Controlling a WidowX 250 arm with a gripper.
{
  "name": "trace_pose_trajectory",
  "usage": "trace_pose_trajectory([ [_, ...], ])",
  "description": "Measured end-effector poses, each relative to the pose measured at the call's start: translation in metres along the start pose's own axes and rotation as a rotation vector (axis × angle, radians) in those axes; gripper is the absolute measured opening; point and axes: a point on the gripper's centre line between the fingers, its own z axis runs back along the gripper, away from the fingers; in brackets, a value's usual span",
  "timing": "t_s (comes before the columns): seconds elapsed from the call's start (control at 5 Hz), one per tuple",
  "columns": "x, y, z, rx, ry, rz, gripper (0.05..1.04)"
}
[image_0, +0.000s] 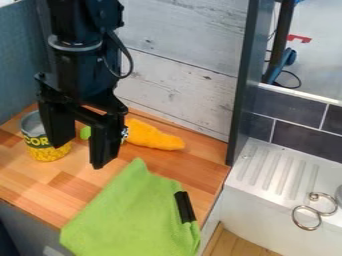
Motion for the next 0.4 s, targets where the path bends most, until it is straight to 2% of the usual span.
trace_pose_trajectory([
  [0.2, -0.0017, -0.0008, -0.0044, -0.004, 0.018, -0.001, 1.000],
  [0.4, 0.0040, -0.0072, -0.0109, -0.023, -0.027, -0.019, 1.001],
])
